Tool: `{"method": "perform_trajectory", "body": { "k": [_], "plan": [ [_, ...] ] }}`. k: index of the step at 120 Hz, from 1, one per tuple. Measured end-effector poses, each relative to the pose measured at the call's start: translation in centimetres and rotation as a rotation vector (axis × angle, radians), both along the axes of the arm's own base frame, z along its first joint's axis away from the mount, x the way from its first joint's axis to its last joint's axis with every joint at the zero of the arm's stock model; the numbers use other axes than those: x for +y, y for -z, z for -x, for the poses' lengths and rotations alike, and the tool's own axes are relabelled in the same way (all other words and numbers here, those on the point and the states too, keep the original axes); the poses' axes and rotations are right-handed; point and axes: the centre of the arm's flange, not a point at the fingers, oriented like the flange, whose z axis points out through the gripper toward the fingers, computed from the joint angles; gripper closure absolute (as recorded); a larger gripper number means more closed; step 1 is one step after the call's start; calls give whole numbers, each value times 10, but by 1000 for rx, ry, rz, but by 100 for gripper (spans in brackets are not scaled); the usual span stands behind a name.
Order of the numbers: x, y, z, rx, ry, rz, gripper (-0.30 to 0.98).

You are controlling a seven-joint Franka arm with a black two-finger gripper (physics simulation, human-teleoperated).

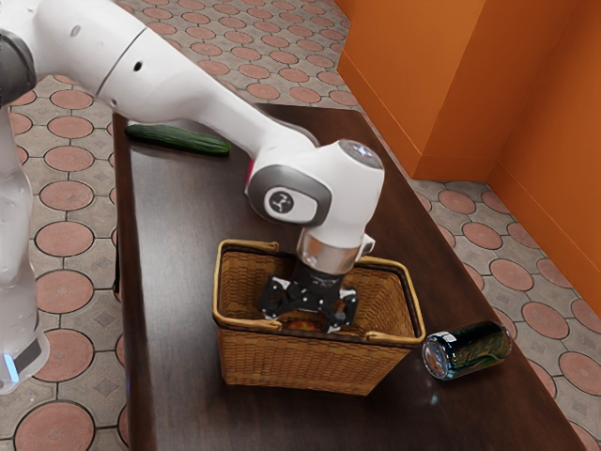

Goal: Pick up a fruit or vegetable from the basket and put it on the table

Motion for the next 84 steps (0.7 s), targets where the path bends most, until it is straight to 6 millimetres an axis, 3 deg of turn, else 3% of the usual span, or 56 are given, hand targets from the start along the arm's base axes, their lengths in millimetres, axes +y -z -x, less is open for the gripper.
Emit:
{"method": "perform_trajectory", "body": {
  "k": [71,84],
  "plan": [
    [-2,32,-9,-7,-21,-4,0],
    [-4,33,-11,-25,-49,-12,11]
  ]
}}
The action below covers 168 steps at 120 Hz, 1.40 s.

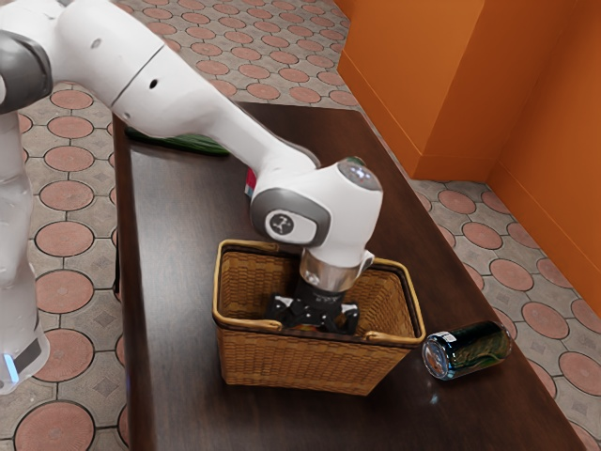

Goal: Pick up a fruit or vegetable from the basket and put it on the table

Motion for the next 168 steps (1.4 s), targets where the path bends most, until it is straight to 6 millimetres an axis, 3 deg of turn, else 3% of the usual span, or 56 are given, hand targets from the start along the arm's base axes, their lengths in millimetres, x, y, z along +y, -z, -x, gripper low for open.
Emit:
{"method": "perform_trajectory", "body": {
  "k": [12,33,55,68,103,125,137,143,154,168],
  "plan": [
    [-1,1,-1,-6,-14,1,25],
    [0,0,1,1,-7,14,39],
    [4,-10,3,-2,-3,26,41],
    [6,-26,5,-32,4,23,42],
    [-8,-58,10,-136,110,-66,42],
    [-14,-124,9,-263,157,-127,42],
    [-20,-188,9,-361,189,-192,41],
    [-4,-212,2,-384,163,-226,41],
    [54,-237,-12,-393,73,-312,42],
    [124,-245,-24,-354,-34,-388,41]
  ]
}}
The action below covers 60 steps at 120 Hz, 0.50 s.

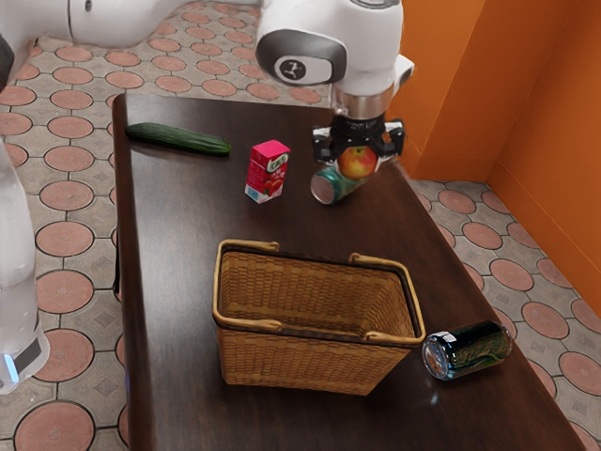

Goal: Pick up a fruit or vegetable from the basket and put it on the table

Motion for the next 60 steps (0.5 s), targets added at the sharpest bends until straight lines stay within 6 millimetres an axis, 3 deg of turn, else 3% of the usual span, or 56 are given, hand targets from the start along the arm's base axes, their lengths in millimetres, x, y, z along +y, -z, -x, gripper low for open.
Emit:
{"method": "perform_trajectory", "body": {
  "k": [11,21,49,57,60],
  "plan": [
    [26,3,-4,28,-34,-19,42],
    [42,7,-6,49,-54,-19,22],
    [54,12,-5,82,-47,-21,4],
    [73,14,-9,79,-91,14,3],
    [76,1,-9,56,-135,75,2]
  ]
}}
